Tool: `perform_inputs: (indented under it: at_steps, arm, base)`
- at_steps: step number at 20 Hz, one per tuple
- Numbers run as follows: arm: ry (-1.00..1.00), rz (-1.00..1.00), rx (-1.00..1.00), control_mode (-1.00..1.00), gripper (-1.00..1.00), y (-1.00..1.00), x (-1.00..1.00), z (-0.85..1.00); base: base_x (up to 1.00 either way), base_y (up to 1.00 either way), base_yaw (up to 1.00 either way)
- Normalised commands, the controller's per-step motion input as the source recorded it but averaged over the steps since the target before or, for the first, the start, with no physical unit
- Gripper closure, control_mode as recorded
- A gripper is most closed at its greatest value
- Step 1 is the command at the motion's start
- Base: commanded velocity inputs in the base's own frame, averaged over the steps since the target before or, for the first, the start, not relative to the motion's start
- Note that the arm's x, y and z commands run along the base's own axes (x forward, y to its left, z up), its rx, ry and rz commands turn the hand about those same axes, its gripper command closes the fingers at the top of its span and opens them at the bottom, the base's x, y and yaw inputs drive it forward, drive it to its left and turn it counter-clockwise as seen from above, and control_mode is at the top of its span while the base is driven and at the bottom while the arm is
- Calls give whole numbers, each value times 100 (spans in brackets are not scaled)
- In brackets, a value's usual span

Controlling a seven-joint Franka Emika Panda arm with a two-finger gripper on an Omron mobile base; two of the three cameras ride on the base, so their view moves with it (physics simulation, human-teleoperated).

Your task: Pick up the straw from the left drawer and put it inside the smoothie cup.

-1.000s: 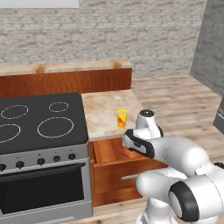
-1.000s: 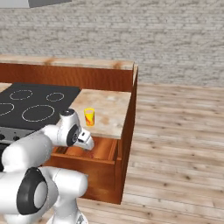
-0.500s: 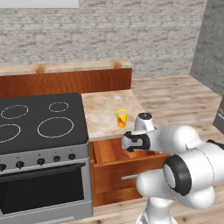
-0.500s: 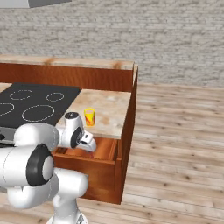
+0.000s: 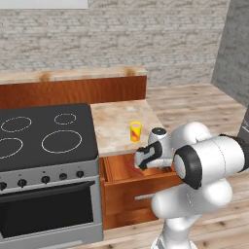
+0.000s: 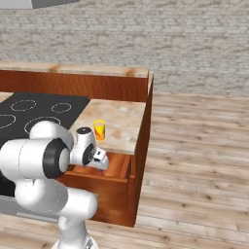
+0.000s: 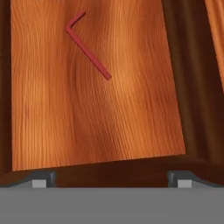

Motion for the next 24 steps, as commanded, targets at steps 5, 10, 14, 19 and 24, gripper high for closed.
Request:
perform_inputs:
  at_steps: [5,10,14,19,24]
  arm:
    - [10,5,0,-100,-100,0,15,-26]
    - [21,2,0,-100,-100,0,1,-27]
    - [25,0,-1,-100,-100,0,-14,-29]
    - [20,1,-1,-100,-100,0,-74,-17]
    - [2,2,0,-100,-100,-17,-100,-1]
  base:
    - [0,0,0]
    - [0,0,0]
    - [0,0,0]
    - [0,0,0]
    - [0,0,0]
